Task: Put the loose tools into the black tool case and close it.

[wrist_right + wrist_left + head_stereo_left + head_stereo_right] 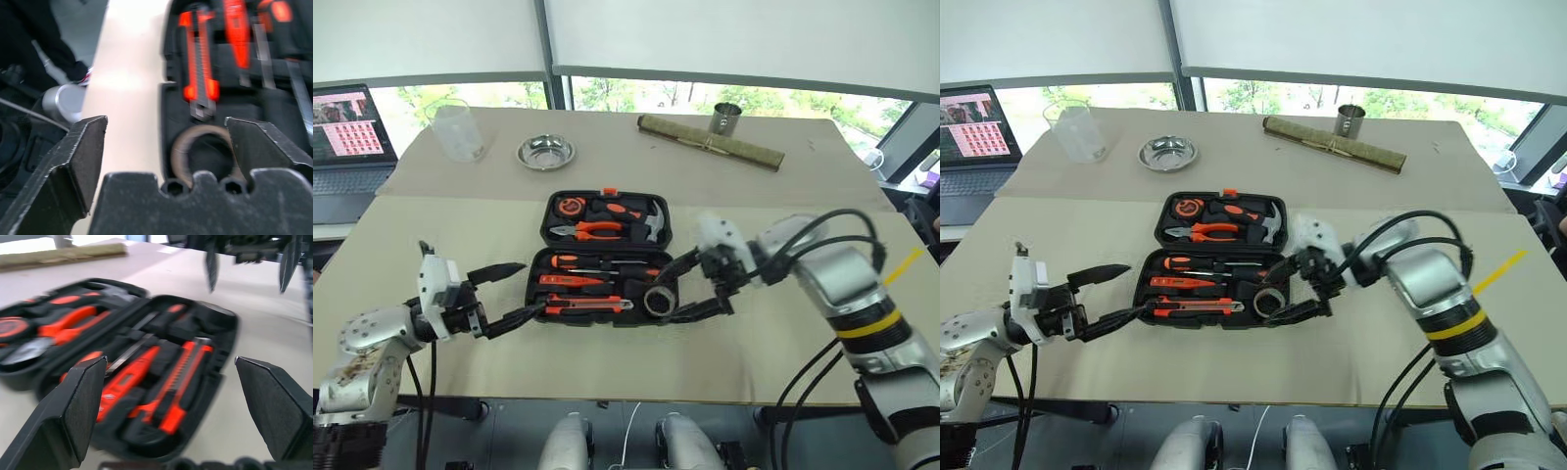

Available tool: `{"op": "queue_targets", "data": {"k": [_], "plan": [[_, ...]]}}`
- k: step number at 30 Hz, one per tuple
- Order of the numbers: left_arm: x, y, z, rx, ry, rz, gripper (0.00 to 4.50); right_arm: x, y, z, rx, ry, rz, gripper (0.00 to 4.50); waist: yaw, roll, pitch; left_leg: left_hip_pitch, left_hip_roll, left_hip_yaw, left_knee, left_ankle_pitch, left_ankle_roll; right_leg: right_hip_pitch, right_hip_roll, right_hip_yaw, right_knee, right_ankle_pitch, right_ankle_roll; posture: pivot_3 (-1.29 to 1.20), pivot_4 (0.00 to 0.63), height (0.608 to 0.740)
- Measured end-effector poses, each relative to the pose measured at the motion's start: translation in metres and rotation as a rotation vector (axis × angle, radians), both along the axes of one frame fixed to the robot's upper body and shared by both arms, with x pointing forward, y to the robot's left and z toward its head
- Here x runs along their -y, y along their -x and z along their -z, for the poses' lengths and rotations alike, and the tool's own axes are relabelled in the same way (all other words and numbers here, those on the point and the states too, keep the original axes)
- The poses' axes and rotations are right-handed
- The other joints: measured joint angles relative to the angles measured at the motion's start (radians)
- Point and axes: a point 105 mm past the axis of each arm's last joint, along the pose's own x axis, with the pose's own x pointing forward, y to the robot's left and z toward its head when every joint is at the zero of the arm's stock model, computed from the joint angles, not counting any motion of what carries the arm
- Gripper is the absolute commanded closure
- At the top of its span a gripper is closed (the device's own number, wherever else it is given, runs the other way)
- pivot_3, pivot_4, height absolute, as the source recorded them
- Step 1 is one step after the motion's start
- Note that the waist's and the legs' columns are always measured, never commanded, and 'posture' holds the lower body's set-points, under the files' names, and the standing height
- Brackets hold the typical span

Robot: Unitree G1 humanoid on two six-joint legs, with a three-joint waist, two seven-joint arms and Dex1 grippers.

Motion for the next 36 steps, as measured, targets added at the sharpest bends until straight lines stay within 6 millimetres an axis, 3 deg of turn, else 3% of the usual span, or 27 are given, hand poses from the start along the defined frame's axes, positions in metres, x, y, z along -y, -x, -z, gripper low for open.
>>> {"op": "queue_targets", "data": {"k": [4, 10, 11, 13, 14, 18, 20, 23, 25, 28, 32, 36], "plan": [[-0.002, 0.000, -0.001, 0.005, 0.001, -0.008, 0.00, 0.011, 0.001, 0.010, -0.042, -0.017, 0.029, 0.03, -0.001, 0.000, 0.000, 0.000, 0.000, 0.001, 0.000, 0.000, 0.000, 0.000, 0.000, 0.000, 0.000, 0.000, 0.000, 0.00, 0.150, 0.740], [-0.001, -0.001, -0.002, 0.002, 0.007, 0.007, 0.00, 0.002, -0.006, 0.003, 0.051, -0.123, 0.024, 0.03, -0.007, 0.000, 0.000, 0.000, 0.001, 0.001, 0.000, 0.000, 0.000, 0.000, 0.002, 0.000, 0.001, 0.000, -0.001, 0.00, 0.150, 0.740], [-0.003, -0.008, -0.006, -0.003, 0.030, -0.025, 0.26, -0.004, -0.015, -0.002, 0.087, -0.192, 0.064, 0.01, -0.006, 0.000, 0.000, 0.000, 0.001, 0.001, 0.002, 0.000, -0.001, 0.000, 0.002, 0.000, 0.002, 0.001, -0.001, 0.00, 0.150, 0.740], [-0.014, -0.023, -0.013, -0.007, 0.076, -0.127, 0.71, -0.005, -0.033, -0.005, 0.123, -0.274, 0.152, 0.53, -0.004, 0.000, 0.000, 0.000, 0.001, 0.001, 0.003, 0.001, -0.001, 0.000, 0.002, 0.000, 0.005, 0.001, -0.001, 0.00, 0.150, 0.740], [-0.023, -0.032, -0.015, -0.011, 0.093, -0.201, 1.18, -0.001, -0.043, -0.004, 0.140, -0.296, 0.207, 0.77, -0.003, -0.001, 0.000, 0.000, 0.000, 0.001, 0.003, 0.001, -0.001, 0.000, 0.001, 0.000, 0.005, 0.001, -0.001, 0.00, 0.150, 0.740], [-0.061, -0.068, -0.005, -0.052, 0.109, -0.523, 2.73, 0.033, -0.084, 0.019, 0.275, -0.212, 0.437, 2.13, 0.005, -0.002, 0.001, 0.000, -0.002, 0.001, 0.003, 0.001, -0.001, 0.000, 0.000, 0.000, 0.005, 0.001, 0.000, 0.00, 0.150, 0.740], [-0.065, -0.080, 0.000, -0.066, 0.091, -0.594, 3.51, 0.042, -0.098, 0.032, 0.328, -0.181, 0.527, 2.85, 0.001, -0.002, 0.001, -0.001, -0.002, 0.002, 0.003, 0.001, -0.001, -0.002, -0.001, 0.000, 0.006, 0.001, 0.000, 0.00, 0.150, 0.740], [-0.054, -0.094, 0.012, -0.092, 0.045, -0.611, 4.50, 0.046, -0.110, 0.040, 0.407, -0.136, 0.575, 3.86, -0.003, -0.002, 0.001, -0.001, -0.002, 0.002, 0.002, 0.001, -0.002, -0.002, -0.001, 0.001, 0.007, 0.001, 0.000, 0.00, 0.150, 0.740], [-0.041, -0.102, 0.024, -0.131, 0.029, -0.588, 4.50, 0.049, -0.116, 0.045, 0.450, -0.108, 0.592, 4.47, -0.006, -0.002, 0.001, 0.000, -0.002, 0.002, 0.002, 0.001, -0.002, -0.002, 0.000, 0.001, 0.007, 0.001, 0.000, 0.00, 0.150, 0.740], [-0.022, -0.108, 0.041, -0.192, 0.011, -0.531, 4.50, 0.036, -0.113, 0.058, 0.441, -0.098, 0.549, 4.47, -0.014, -0.002, 0.001, 0.000, -0.001, 0.003, 0.002, 0.001, -0.002, -0.002, 0.001, 0.001, 0.008, 0.001, 0.000, 0.00, 0.150, 0.740], [-0.010, -0.116, 0.041, -0.200, -0.022, -0.493, 4.50, 0.015, -0.101, 0.073, 0.402, -0.115, 0.492, 4.47, -0.010, -0.002, 0.001, 0.001, -0.002, 0.002, 0.003, 0.001, -0.002, -0.001, 0.000, 0.001, 0.010, 0.001, 0.000, 0.00, 0.150, 0.740], [0.001, -0.118, 0.043, -0.213, -0.009, -0.438, 4.50, 0.016, -0.096, 0.073, 0.394, -0.112, 0.495, 4.47, -0.005, -0.002, 0.001, 0.001, -0.002, 0.002, 0.004, 0.002, -0.002, -0.001, 0.000, 0.001, 0.010, 0.001, 0.000, 0.00, 0.150, 0.740]]}}
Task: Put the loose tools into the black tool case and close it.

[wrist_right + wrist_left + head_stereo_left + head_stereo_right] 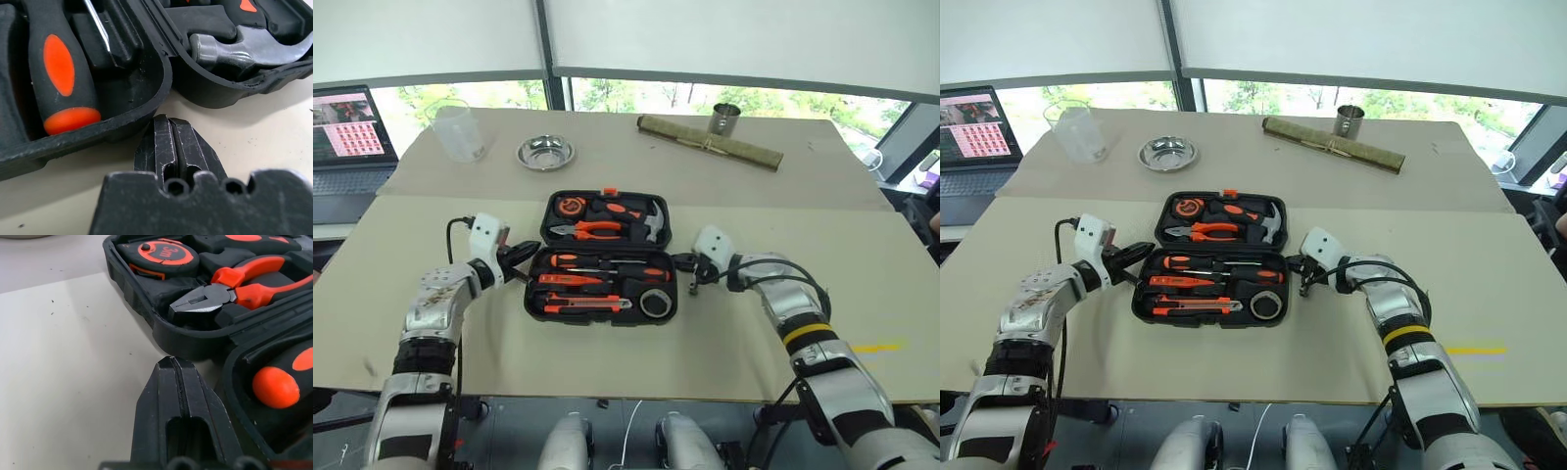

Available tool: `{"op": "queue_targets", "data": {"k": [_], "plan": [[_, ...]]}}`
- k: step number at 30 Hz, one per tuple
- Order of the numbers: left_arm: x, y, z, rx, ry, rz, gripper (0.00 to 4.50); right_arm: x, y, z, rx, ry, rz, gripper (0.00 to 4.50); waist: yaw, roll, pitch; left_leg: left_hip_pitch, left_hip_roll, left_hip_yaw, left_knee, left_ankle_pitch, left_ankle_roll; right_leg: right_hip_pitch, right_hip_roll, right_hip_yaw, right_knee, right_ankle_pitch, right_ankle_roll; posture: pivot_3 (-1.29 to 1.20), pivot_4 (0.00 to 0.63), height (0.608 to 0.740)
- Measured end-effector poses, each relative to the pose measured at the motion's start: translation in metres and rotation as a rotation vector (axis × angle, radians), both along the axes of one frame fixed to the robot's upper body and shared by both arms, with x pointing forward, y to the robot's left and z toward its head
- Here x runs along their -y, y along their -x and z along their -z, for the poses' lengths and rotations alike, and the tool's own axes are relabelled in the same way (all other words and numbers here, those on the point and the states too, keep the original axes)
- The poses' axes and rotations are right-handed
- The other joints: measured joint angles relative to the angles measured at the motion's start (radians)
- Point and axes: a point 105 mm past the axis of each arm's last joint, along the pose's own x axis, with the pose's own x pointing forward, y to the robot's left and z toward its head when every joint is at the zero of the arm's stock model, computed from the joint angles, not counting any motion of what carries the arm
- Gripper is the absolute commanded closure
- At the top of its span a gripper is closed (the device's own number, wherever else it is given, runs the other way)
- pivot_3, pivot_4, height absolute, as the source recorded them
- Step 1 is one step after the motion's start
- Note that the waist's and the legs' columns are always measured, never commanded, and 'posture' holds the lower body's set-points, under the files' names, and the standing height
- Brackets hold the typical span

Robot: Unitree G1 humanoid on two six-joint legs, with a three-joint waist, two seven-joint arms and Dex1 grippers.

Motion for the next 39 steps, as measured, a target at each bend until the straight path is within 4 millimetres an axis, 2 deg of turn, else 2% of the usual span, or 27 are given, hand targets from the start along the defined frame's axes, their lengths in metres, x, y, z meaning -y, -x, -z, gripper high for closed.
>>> {"op": "queue_targets", "data": {"k": [9, 17, 22, 24, 25, 27, 29, 31, 32, 34, 35, 37, 39], "plan": [[0.020, 0.032, 0.011, -0.083, -0.025, 0.200, 4.50, 0.012, 0.024, -0.008, -0.018, 0.021, 0.006, 4.47, 0.006, 0.000, 0.000, -0.002, 0.000, -0.001, -0.001, -0.001, 0.001, 0.000, -0.001, 0.000, -0.001, -0.001, 0.001, 0.00, 0.150, 0.740], [0.045, 0.061, 0.020, -0.108, 0.002, 0.281, 4.50, 0.038, 0.064, 0.001, -0.108, -0.003, 0.069, 4.47, 0.012, 0.000, 0.000, -0.001, -0.002, -0.001, -0.001, -0.001, 0.001, 0.001, -0.002, 0.000, -0.004, -0.001, 0.002, 0.00, 0.150, 0.740], [0.056, 0.067, 0.023, -0.126, 0.064, 0.267, 4.50, 0.052, 0.066, 0.008, -0.114, -0.010, 0.144, 4.47, 0.017, 0.000, 0.000, -0.001, -0.002, -0.001, 0.001, -0.001, 0.001, 0.002, -0.002, 0.000, -0.004, -0.001, 0.002, 0.00, 0.150, 0.740], [0.057, 0.070, 0.024, -0.159, 0.086, 0.268, 3.99, 0.063, 0.062, 0.001, -0.079, -0.016, 0.188, 3.92, 0.017, 0.000, 0.000, -0.001, -0.002, -0.001, 0.001, -0.001, 0.001, 0.002, -0.002, 0.000, -0.003, -0.001, 0.003, 0.00, 0.150, 0.740], [0.053, 0.070, 0.024, -0.163, 0.072, 0.262, 3.87, 0.068, 0.062, -0.003, -0.083, -0.023, 0.197, 3.77, 0.016, 0.000, 0.000, -0.001, -0.002, -0.002, 0.001, -0.001, 0.001, 0.002, -0.001, 0.000, -0.003, -0.001, 0.003, 0.00, 0.150, 0.740], [0.040, 0.068, 0.021, -0.160, 0.014, 0.241, 3.15, 0.080, 0.064, -0.010, -0.105, -0.036, 0.219, 3.10, 0.013, 0.000, 0.000, -0.001, -0.002, -0.002, 0.001, -0.001, 0.001, 0.002, -0.001, 0.000, -0.003, -0.001, 0.002, 0.00, 0.150, 0.740], [0.015, 0.061, 0.009, -0.195, -0.050, 0.176, 2.46, 0.089, 0.068, -0.020, -0.183, -0.079, 0.260, 2.42, 0.008, -0.001, 0.000, -0.001, -0.001, -0.003, 0.001, 0.000, 0.001, 0.001, 0.001, 0.000, -0.003, -0.001, 0.002, 0.00, 0.150, 0.740], [-0.003, 0.063, -0.009, -0.246, -0.046, 0.163, 1.71, 0.095, 0.073, -0.028, -0.307, -0.142, 0.306, 1.72, 0.000, -0.001, 0.001, -0.001, 0.000, -0.004, 0.001, 0.000, 0.001, 0.001, 0.001, 0.000, -0.002, -0.001, 0.002, 0.00, 0.150, 0.740], [-0.008, 0.066, -0.016, -0.280, -0.034, 0.171, 1.48, 0.096, 0.074, -0.032, -0.362, -0.188, 0.332, 1.48, -0.005, -0.001, 0.001, -0.001, 0.001, -0.005, 0.000, 0.000, 0.001, 0.001, 0.001, 0.001, -0.002, -0.001, 0.002, 0.00, 0.150, 0.740], [-0.011, 0.075, -0.026, -0.351, -0.008, 0.187, 0.70, 0.098, 0.076, -0.041, -0.454, -0.237, 0.370, 0.71, -0.008, 0.000, 0.001, 0.001, 0.000, -0.006, -0.001, 0.000, 0.001, 0.001, 0.001, 0.002, -0.002, -0.001, 0.002, 0.00, 0.150, 0.740], [-0.010, 0.077, -0.027, -0.378, 0.014, 0.190, 0.38, 0.098, 0.077, -0.042, -0.490, -0.237, 0.383, 0.70, -0.007, 0.000, 0.001, 0.001, 0.000, -0.006, -0.001, 0.000, 0.001, 0.001, 0.001, 0.002, -0.002, -0.001, 0.002, 0.00, 0.150, 0.740], [-0.004, 0.075, -0.027, -0.461, 0.080, 0.144, 0.38, 0.098, 0.080, -0.041, -0.604, -0.160, 0.424, 0.70, -0.004, -0.001, 0.001, 0.000, 0.000, -0.006, 0.001, 0.000, 0.001, 0.001, 0.001, 0.002, -0.002, -0.001, 0.002, 0.00, 0.150, 0.740], [0.004, 0.067, -0.033, -0.520, 0.155, 0.090, 0.38, 0.090, 0.079, -0.042, -0.675, -0.122, 0.437, 0.70, 0.002, -0.004, 0.002, 0.000, -0.001, -0.005, 0.001, 0.000, 0.002, 0.001, 0.001, 0.001, -0.001, -0.001, 0.002, 0.00, 0.150, 0.740]]}}
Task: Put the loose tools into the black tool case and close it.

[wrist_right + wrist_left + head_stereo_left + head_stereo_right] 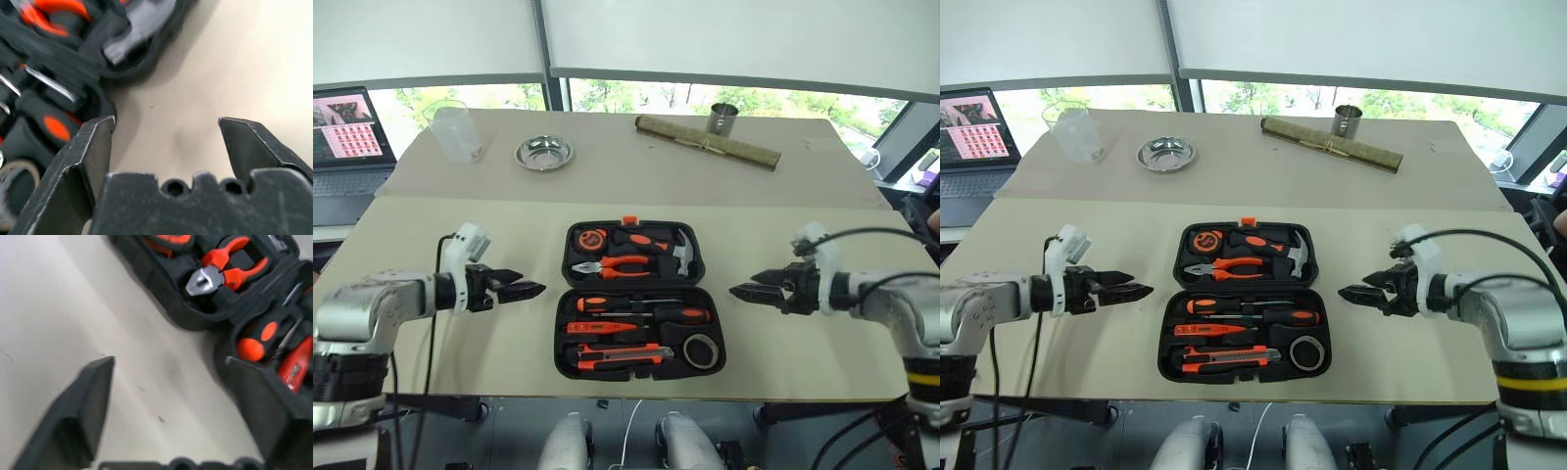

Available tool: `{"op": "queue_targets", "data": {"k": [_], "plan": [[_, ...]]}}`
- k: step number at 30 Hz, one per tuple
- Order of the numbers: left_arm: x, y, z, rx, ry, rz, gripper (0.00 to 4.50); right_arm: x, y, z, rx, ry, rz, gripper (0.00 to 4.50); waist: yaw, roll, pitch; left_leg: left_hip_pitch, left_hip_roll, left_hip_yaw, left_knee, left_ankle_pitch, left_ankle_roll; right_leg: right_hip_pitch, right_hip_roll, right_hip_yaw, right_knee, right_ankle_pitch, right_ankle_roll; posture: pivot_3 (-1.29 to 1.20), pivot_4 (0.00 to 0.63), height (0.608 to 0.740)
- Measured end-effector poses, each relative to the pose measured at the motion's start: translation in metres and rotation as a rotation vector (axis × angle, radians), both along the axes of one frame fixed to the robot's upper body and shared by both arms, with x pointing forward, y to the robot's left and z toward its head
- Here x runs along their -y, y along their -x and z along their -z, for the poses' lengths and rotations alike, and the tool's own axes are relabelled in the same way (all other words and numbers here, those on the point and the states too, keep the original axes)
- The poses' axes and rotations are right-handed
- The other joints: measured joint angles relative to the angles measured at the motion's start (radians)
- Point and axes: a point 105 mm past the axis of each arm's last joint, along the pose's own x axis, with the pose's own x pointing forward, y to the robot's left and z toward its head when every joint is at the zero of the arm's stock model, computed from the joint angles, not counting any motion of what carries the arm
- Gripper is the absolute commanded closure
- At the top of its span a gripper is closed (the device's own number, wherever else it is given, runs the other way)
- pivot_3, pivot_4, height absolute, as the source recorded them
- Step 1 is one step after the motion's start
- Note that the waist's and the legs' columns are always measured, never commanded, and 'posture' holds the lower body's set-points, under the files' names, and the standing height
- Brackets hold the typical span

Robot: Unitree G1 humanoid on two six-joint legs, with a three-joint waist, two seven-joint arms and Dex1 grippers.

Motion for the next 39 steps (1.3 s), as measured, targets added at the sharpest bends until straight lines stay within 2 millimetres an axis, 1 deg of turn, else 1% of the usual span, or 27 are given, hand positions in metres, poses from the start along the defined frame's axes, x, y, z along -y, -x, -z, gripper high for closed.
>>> {"op": "queue_targets", "data": {"k": [2, 4, 6, 10, 15, 19, 22, 25, 26, 27, 28, 29, 30, 31, 33, 36, 39], "plan": [[0.012, -0.005, -0.007, -0.030, 0.040, -0.017, 0.38, -0.015, -0.006, -0.004, -0.045, -0.058, 0.012, 0.70, 0.000, -0.002, 0.000, 0.000, 0.000, 0.000, 0.000, 0.000, 0.000, 0.000, 0.000, 0.000, 0.000, 0.000, 0.000, 0.00, 0.150, 0.740], [0.021, -0.011, -0.007, -0.039, 0.035, -0.028, 0.38, -0.029, -0.014, -0.008, -0.109, -0.126, 0.047, 0.70, -0.003, -0.002, 0.000, -0.002, -0.001, -0.002, 0.000, 0.000, 0.000, -0.002, 0.000, 0.001, 0.000, 0.000, 0.000, 0.00, 0.150, 0.740], [0.026, -0.015, -0.002, -0.051, 0.032, -0.049, 0.38, -0.031, -0.018, -0.011, -0.138, -0.128, 0.079, 0.70, -0.001, -0.002, 0.000, -0.002, -0.001, -0.003, -0.001, 0.000, 0.000, -0.003, -0.001, 0.001, 0.000, 0.000, 0.000, 0.00, 0.150, 0.740], [0.026, -0.024, 0.012, -0.070, 0.017, -0.110, 0.38, -0.030, -0.026, -0.013, -0.151, -0.096, 0.135, 0.70, 0.000, -0.002, 0.000, -0.003, -0.002, -0.003, -0.002, 0.000, 0.000, -0.003, -0.002, 0.001, -0.001, 0.000, 0.000, 0.00, 0.150, 0.740], [0.034, -0.037, 0.012, -0.043, 0.022, -0.132, 0.38, -0.034, -0.039, -0.002, -0.148, -0.068, 0.194, 0.70, 0.000, -0.002, 0.000, -0.003, -0.002, -0.001, -0.001, 0.000, 0.000, -0.003, -0.002, 0.001, -0.001, 0.000, 0.000, 0.00, 0.150, 0.740], [0.042, -0.042, 0.012, -0.044, 0.041, -0.133, 0.38, -0.043, -0.044, -0.001, -0.145, -0.072, 0.191, 0.70, 0.000, -0.002, 0.000, -0.003, -0.002, -0.002, -0.002, 0.000, 0.000, -0.003, -0.002, 0.001, -0.001, 0.001, 0.000, 0.00, 0.150, 0.740], [0.043, -0.042, 0.013, -0.050, 0.045, -0.132, 0.35, -0.045, -0.048, 0.001, -0.152, -0.074, 0.208, 1.48, -0.001, -0.002, 0.000, -0.003, -0.002, -0.002, -0.002, 0.000, 0.000, -0.003, -0.002, 0.001, -0.001, 0.001, 0.000, 0.00, 0.150, 0.740], [0.043, -0.042, 0.013, -0.052, 0.045, -0.131, 0.35, -0.042, -0.050, 0.004, -0.149, -0.052, 0.223, 2.48, -0.002, -0.002, 0.000, -0.003, -0.002, -0.002, -0.002, 0.000, 0.000, -0.003, -0.002, 0.001, -0.001, 0.001, 0.000, 0.00, 0.150, 0.740], [0.043, -0.042, 0.013, -0.053, 0.045, -0.131, 0.88, -0.041, -0.051, 0.005, -0.154, -0.048, 0.231, 2.90, -0.002, -0.002, 0.000, -0.003, -0.002, -0.002, -0.002, 0.000, 0.000, -0.003, -0.003, 0.001, -0.001, 0.001, 0.000, 0.00, 0.150, 0.740], [0.043, -0.042, 0.014, -0.056, 0.045, -0.131, 1.11, -0.043, -0.052, 0.004, -0.155, -0.050, 0.231, 3.20, -0.003, -0.002, 0.000, -0.003, -0.002, -0.002, -0.002, 0.000, 0.000, -0.003, -0.003, 0.001, -0.001, 0.001, 0.000, 0.00, 0.150, 0.740], [0.044, -0.042, 0.014, -0.058, 0.047, -0.129, 1.46, -0.045, -0.053, 0.003, -0.152, -0.051, 0.230, 3.53, -0.003, -0.002, 0.000, -0.003, -0.002, -0.002, -0.002, 0.000, 0.000, -0.003, -0.002, 0.001, -0.001, 0.001, 0.000, 0.00, 0.150, 0.740], [0.044, -0.042, 0.014, -0.059, 0.048, -0.129, 1.92, -0.045, -0.054, 0.001, -0.148, -0.050, 0.230, 3.94, -0.003, -0.002, 0.000, -0.003, -0.002, -0.002, -0.002, 0.000, 0.000, -0.003, -0.002, 0.001, -0.001, 0.001, 0.000, 0.00, 0.150, 0.740], [0.044, -0.042, 0.015, -0.060, 0.048, -0.130, 2.27, -0.046, -0.054, 0.001, -0.146, -0.049, 0.231, 4.26, -0.003, -0.002, 0.000, -0.003, -0.002, -0.002, -0.002, 0.000, 0.000, -0.003, -0.002, 0.001, -0.001, 0.001, 0.000, 0.00, 0.150, 0.740], [0.045, -0.042, 0.015, -0.060, 0.050, -0.130, 2.67, -0.047, -0.055, 0.000, -0.145, -0.050, 0.230, 4.50, -0.003, -0.002, 0.000, -0.003, -0.002, -0.002, -0.002, 0.000, 0.000, -0.003, -0.003, 0.001, -0.001, 0.001, 0.000, 0.00, 0.150, 0.740], [0.047, -0.042, 0.014, -0.058, 0.066, -0.126, 3.49, -0.047, -0.055, 0.001, -0.150, -0.055, 0.234, 4.50, -0.003, -0.002, 0.000, -0.003, -0.002, -0.002, -0.001, 0.000, 0.000, -0.002, -0.003, 0.001, -0.001, 0.001, 0.000, 0.00, 0.150, 0.740], [0.045, -0.041, 0.013, -0.056, 0.070, -0.128, 4.45, -0.047, -0.055, 0.002, -0.154, -0.061, 0.242, 4.50, -0.003, -0.002, 0.000, -0.001, -0.003, -0.002, -0.001, 0.000, -0.001, -0.001, -0.003, 0.001, 0.001, 0.001, 0.000, 0.00, 0.150, 0.740], [0.043, -0.042, 0.013, -0.061, 0.085, -0.144, 4.45, -0.050, -0.057, 0.002, -0.147, -0.068, 0.241, 4.50, -0.004, -0.002, 0.000, 0.001, -0.003, -0.002, -0.001, 0.001, -0.001, 0.000, -0.003, 0.001, 0.003, 0.001, 0.000, 0.00, 0.150, 0.740]]}}
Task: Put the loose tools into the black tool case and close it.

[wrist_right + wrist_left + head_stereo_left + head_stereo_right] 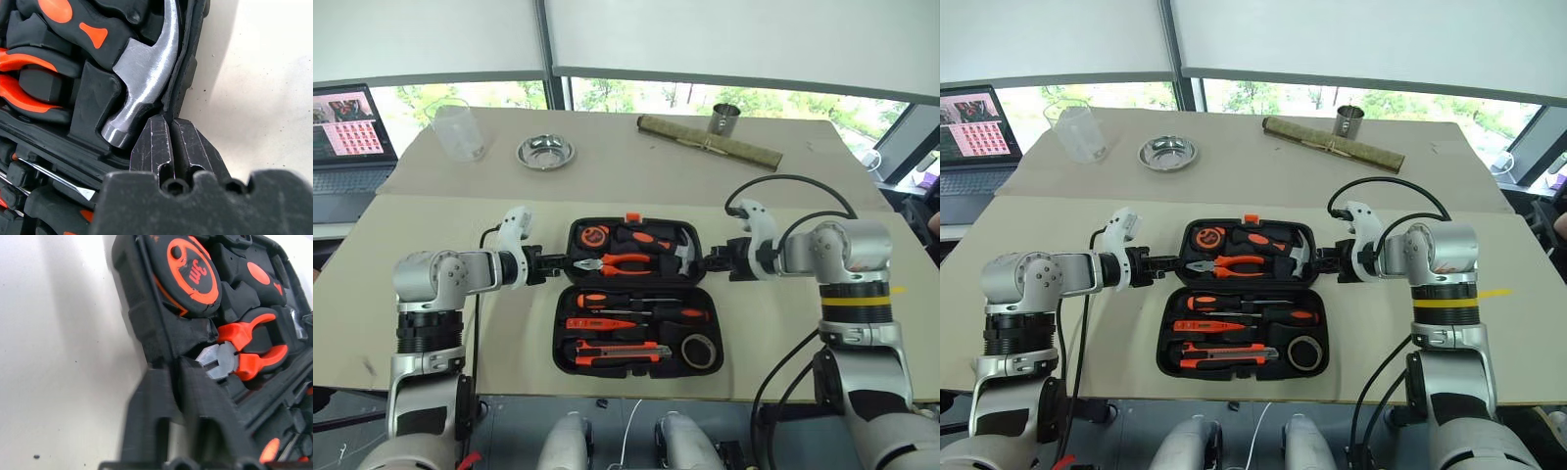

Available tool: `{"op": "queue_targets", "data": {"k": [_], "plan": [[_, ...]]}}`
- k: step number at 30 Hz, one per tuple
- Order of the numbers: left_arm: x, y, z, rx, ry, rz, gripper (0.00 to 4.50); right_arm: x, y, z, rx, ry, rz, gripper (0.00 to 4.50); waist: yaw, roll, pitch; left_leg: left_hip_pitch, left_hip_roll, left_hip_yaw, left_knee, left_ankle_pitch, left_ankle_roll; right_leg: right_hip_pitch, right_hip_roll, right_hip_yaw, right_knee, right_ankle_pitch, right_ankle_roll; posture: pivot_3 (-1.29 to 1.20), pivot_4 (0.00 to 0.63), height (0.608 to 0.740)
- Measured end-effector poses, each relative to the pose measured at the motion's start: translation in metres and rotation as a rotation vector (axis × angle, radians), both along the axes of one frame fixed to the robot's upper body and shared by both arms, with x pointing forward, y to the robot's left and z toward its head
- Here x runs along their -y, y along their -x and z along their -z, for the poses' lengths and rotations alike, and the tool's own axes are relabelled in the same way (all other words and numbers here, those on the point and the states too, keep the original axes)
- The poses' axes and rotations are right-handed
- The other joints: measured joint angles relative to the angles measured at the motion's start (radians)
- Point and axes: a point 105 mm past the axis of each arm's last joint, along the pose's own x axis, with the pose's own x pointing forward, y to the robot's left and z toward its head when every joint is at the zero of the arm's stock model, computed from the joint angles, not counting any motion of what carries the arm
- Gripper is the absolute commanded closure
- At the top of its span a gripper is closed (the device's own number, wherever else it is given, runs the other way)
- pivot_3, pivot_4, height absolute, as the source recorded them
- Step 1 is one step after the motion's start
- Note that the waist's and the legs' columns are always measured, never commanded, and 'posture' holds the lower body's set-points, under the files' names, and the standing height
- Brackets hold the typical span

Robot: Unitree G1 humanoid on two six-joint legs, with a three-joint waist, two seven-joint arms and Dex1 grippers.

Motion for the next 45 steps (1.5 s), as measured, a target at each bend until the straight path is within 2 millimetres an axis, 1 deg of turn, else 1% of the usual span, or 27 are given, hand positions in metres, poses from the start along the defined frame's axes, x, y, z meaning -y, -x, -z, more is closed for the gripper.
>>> {"op": "queue_targets", "data": {"k": [3, 6, 9, 12, 14, 17, 19, 21, 22, 23, 24, 25, 26, 27, 28, 29, 30, 31, 33, 35, 36, 38, 39, 40, 43, 44, 45], "plan": [[-0.004, -0.001, 0.002, 0.001, 0.031, -0.024, 4.45, -0.003, -0.004, 0.001, 0.042, -0.014, -0.007, 4.50, -0.004, 0.000, 0.000, 0.001, 0.000, 0.000, 0.000, 0.001, 0.000, 0.000, 0.000, 0.000, 0.001, 0.000, 0.000, 0.00, 0.150, 0.740], [-0.007, -0.001, 0.004, 0.067, 0.099, -0.038, 4.45, -0.003, -0.005, 0.000, 0.175, -0.013, -0.048, 4.50, -0.005, 0.000, 0.000, 0.000, 0.000, 0.000, 0.000, 0.001, 0.000, -0.001, 0.000, 0.000, 0.001, 0.000, 0.000, 0.00, 0.150, 0.740], [-0.007, -0.005, 0.005, 0.206, 0.145, -0.052, 4.45, -0.003, -0.002, -0.006, 0.344, 0.022, -0.116, 4.50, -0.002, 0.001, 0.001, -0.003, -0.001, 0.001, 0.000, 0.001, -0.001, -0.003, 0.000, 0.000, 0.000, 0.000, 0.000, 0.00, 0.150, 0.740], [-0.010, -0.008, -0.003, 0.420, 0.150, -0.072, 4.45, -0.004, 0.011, -0.020, 0.572, 0.089, -0.263, 4.50, 0.003, 0.001, 0.001, -0.005, 0.000, 0.002, -0.001, 0.001, -0.001, -0.004, 0.000, -0.001, -0.003, 0.000, 0.000, 0.00, 0.150, 0.740], [-0.010, -0.001, -0.014, 0.573, 0.155, -0.042, 4.45, 0.000, 0.019, -0.025, 0.771, 0.204, -0.360, 4.50, 0.004, 0.001, 0.001, -0.007, -0.001, 0.003, -0.002, 0.001, 0.000, -0.004, -0.001, -0.001, -0.006, 0.001, 0.001, 0.00, 0.150, 0.740], [-0.010, 0.013, -0.021, 0.707, 0.121, 0.026, 4.45, 0.004, 0.028, -0.023, 0.954, 0.356, -0.485, 4.50, 0.003, 0.001, 0.001, -0.007, -0.001, 0.004, -0.002, 0.000, 0.001, -0.004, -0.002, 0.000, -0.008, 0.001, 0.001, 0.00, 0.150, 0.740], [-0.013, 0.030, -0.015, 0.803, 0.016, 0.123, 4.45, 0.006, 0.035, -0.018, 1.083, 0.455, -0.565, 4.50, 0.000, 0.001, 0.001, -0.006, 0.000, 0.005, -0.003, 0.000, 0.001, -0.003, -0.002, 0.000, -0.009, 0.001, 0.001, 0.00, 0.150, 0.740], [-0.013, 0.041, -0.008, 0.847, -0.054, 0.199, 4.45, 0.008, 0.039, -0.007, 1.133, 0.523, -0.625, 4.50, 0.001, 0.001, 0.001, -0.006, 0.000, 0.006, -0.003, 0.000, 0.001, -0.003, -0.002, 0.000, -0.010, 0.001, 0.001, 0.00, 0.150, 0.740], [-0.015, 0.051, -0.004, 0.903, -0.132, 0.260, 4.45, 0.008, 0.042, -0.004, 1.207, 0.584, -0.664, 4.50, 0.002, 0.001, 0.001, -0.005, 0.000, 0.006, -0.003, 0.000, 0.001, -0.002, -0.002, 0.000, -0.011, 0.001, 0.001, 0.00, 0.150, 0.740], [-0.017, 0.057, -0.003, 0.935, -0.180, 0.305, 4.45, 0.009, 0.045, -0.002, 1.241, 0.620, -0.688, 4.50, 0.002, 0.001, 0.001, -0.002, 0.001, 0.007, -0.004, -0.001, 0.002, 0.000, -0.002, 0.000, -0.012, 0.001, 0.001, 0.00, 0.150, 0.740], [-0.018, 0.067, 0.002, 0.980, -0.263, 0.380, 4.45, 0.011, 0.049, 0.002, 1.293, 0.678, -0.726, 4.50, 0.003, 0.001, 0.000, 0.000, 0.001, 0.008, -0.005, -0.001, 0.002, 0.003, -0.002, 0.000, -0.013, 0.001, 0.001, 0.00, 0.150, 0.740], [-0.017, 0.074, 0.005, 1.014, -0.313, 0.436, 4.49, 0.013, 0.054, 0.006, 1.327, 0.708, -0.749, 4.14, 0.003, 0.001, -0.002, 0.002, 0.001, 0.009, -0.006, -0.001, 0.002, 0.005, -0.002, 0.001, -0.014, 0.001, 0.001, 0.00, 0.150, 0.740], [-0.018, 0.079, 0.009, 1.027, -0.334, 0.462, 4.13, 0.014, 0.057, 0.010, 1.341, 0.713, -0.760, 3.75, 0.003, 0.002, -0.004, 0.008, 0.001, 0.010, -0.009, -0.001, 0.002, 0.010, -0.002, 0.001, -0.016, 0.001, 0.001, 0.00, 0.150, 0.740], [-0.019, 0.083, 0.015, 1.023, -0.340, 0.475, 3.76, 0.016, 0.061, 0.017, 1.327, 0.721, -0.778, 3.49, 0.003, 0.002, -0.005, 0.017, 0.002, 0.010, -0.012, -0.002, 0.003, 0.019, -0.002, 0.001, -0.019, 0.000, 0.001, 0.00, 0.150, 0.740], [-0.020, 0.086, 0.019, 1.015, -0.341, 0.487, 3.48, 0.021, 0.064, 0.027, 1.289, 0.732, -0.796, 3.17, 0.003, 0.001, -0.005, 0.021, 0.003, 0.010, -0.013, -0.002, 0.003, 0.023, -0.002, 0.001, -0.020, 0.000, 0.000, 0.00, 0.150, 0.740], [-0.022, 0.091, 0.024, 0.996, -0.347, 0.511, 3.06, 0.026, 0.068, 0.040, 1.241, 0.734, -0.806, 2.75, 0.003, 0.001, -0.005, 0.022, 0.004, 0.011, -0.013, -0.002, 0.003, 0.024, -0.002, 0.001, -0.020, 0.000, 0.000, 0.00, 0.150, 0.740], [-0.027, 0.096, 0.035, 0.942, -0.355, 0.527, 2.70, 0.029, 0.072, 0.047, 1.215, 0.731, -0.808, 2.44, 0.002, 0.002, -0.005, 0.022, 0.004, 0.011, -0.013, -0.002, 0.003, 0.023, -0.002, 0.001, -0.020, -0.001, -0.001, 0.00, 0.150, 0.740], [-0.030, 0.098, 0.039, 0.927, -0.341, 0.511, 2.35, 0.032, 0.075, 0.053, 1.191, 0.727, -0.807, 2.13, 0.002, 0.003, -0.004, 0.021, 0.005, 0.011, -0.013, -0.002, 0.003, 0.020, -0.002, 0.002, -0.019, -0.001, -0.001, 0.00, 0.150, 0.740], [-0.035, 0.098, 0.042, 0.896, -0.356, 0.522, 1.58, 0.036, 0.075, 0.049, 1.196, 0.734, -0.792, 1.45, 0.002, 0.003, -0.004, 0.021, 0.005, 0.011, -0.013, -0.001, 0.002, 0.020, -0.002, 0.003, -0.017, -0.001, -0.001, 0.00, 0.150, 0.740], [-0.036, 0.098, 0.044, 0.863, -0.340, 0.522, 1.52, 0.045, 0.074, 0.040, 1.200, 0.747, -0.756, 0.82, 0.005, 0.003, -0.004, 0.021, 0.004, 0.012, -0.013, -0.001, 0.003, 0.020, -0.002, 0.003, -0.017, -0.001, -0.001, 0.00, 0.150, 0.740], [-0.036, 0.097, 0.046, 0.845, -0.326, 0.514, 1.52, 0.051, 0.072, 0.033, 1.193, 0.745, -0.719, 1.08, 0.005, 0.003, -0.004, 0.021, 0.005, 0.011, -0.013, -0.001, 0.003, 0.020, -0.002, 0.002, -0.017, -0.001, -0.001, 0.00, 0.150, 0.740], [-0.037, 0.094, 0.043, 0.826, -0.292, 0.489, 1.52, 0.063, 0.073, 0.026, 1.149, 0.730, -0.680, 1.37, 0.007, 0.002, -0.004, 0.020, 0.005, 0.011, -0.013, -0.001, 0.003, 0.020, -0.001, 0.002, -0.017, 0.000, 0.000, 0.00, 0.150, 0.740], [-0.037, 0.091, 0.041, 0.820, -0.284, 0.483, 1.52, 0.068, 0.075, 0.025, 1.122, 0.715, -0.673, 1.75, 0.006, 0.002, -0.004, 0.020, 0.005, 0.011, -0.013, -0.001, 0.003, 0.020, -0.001, 0.002, -0.017, 0.000, 0.000, 0.00, 0.150, 0.740], [-0.036, 0.088, 0.038, 0.815, -0.265, 0.477, 1.52, 0.072, 0.081, 0.024, 1.074, 0.686, -0.683, 2.12, 0.008, 0.003, -0.004, 0.019, 0.005, 0.011, -0.013, -0.001, 0.003, 0.019, -0.001, 0.002, -0.016, -0.001, 0.000, 0.00, 0.150, 0.740], [-0.035, 0.081, 0.030, 0.804, -0.233, 0.478, 2.27, 0.077, 0.103, 0.031, 0.937, 0.592, -0.728, 3.14, 0.007, 0.002, -0.004, 0.019, 0.005, 0.010, -0.013, -0.001, 0.003, 0.019, 0.000, 0.002, -0.016, -0.001, 0.000, 0.00, 0.150, 0.740], [-0.033, 0.077, 0.027, 0.807, -0.224, 0.482, 2.63, 0.075, 0.111, 0.034, 0.892, 0.551, -0.745, 3.43, 0.007, 0.002, -0.004, 0.019, 0.005, 0.010, -0.013, -0.001, 0.003, 0.019, 0.000, 0.002, -0.016, -0.001, 0.000, 0.00, 0.150, 0.740], [-0.031, 0.072, 0.022, 0.811, -0.210, 0.486, 3.06, 0.070, 0.123, 0.038, 0.841, 0.498, -0.774, 3.85, 0.007, 0.002, -0.004, 0.019, 0.005, 0.010, -0.013, -0.001, 0.003, 0.020, 0.000, 0.002, -0.016, -0.001, 0.000, 0.00, 0.150, 0.740]]}}
